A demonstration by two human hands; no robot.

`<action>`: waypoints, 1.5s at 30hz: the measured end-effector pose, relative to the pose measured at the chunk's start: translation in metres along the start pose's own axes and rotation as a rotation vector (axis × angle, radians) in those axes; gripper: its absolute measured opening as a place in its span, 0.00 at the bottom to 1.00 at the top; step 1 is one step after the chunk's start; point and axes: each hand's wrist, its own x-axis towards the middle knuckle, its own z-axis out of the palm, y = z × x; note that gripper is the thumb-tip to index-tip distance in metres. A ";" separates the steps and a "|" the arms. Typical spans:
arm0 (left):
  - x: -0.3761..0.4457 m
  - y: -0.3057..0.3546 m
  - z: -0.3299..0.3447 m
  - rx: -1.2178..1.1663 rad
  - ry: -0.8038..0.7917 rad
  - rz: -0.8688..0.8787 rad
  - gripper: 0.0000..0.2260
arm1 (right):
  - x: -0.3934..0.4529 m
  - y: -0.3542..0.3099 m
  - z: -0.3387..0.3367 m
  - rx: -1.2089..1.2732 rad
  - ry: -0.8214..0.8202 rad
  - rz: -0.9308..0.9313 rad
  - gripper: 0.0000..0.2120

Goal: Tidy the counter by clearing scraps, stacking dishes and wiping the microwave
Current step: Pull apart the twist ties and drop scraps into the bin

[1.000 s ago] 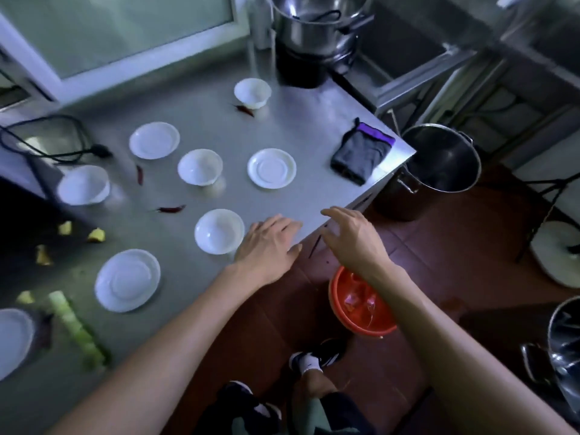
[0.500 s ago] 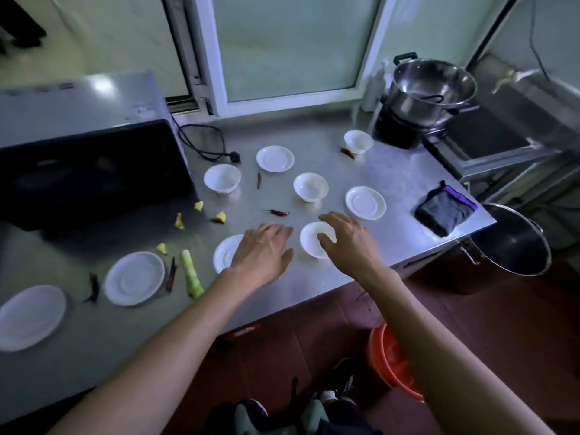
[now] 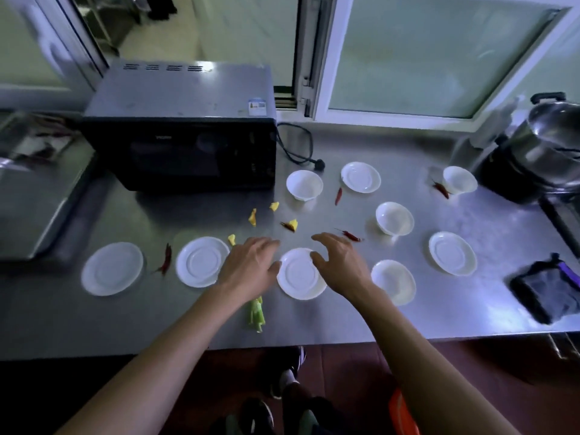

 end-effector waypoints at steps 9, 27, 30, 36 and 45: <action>0.054 -0.036 0.019 -0.036 -0.030 -0.137 0.15 | 0.078 0.014 0.040 0.016 -0.113 -0.023 0.19; 0.147 -0.076 0.060 -0.098 -0.127 -0.176 0.17 | 0.162 0.016 0.090 -0.110 -0.216 0.032 0.23; 0.164 -0.083 0.067 -0.095 -0.117 -0.139 0.16 | 0.167 0.014 0.099 -0.142 -0.248 0.061 0.21; 0.193 -0.095 0.076 -0.062 -0.088 -0.117 0.16 | 0.171 0.015 0.118 -0.234 -0.262 0.065 0.16; 0.224 -0.106 0.085 -0.040 -0.100 -0.070 0.14 | 0.178 0.029 0.125 -0.158 -0.162 0.084 0.11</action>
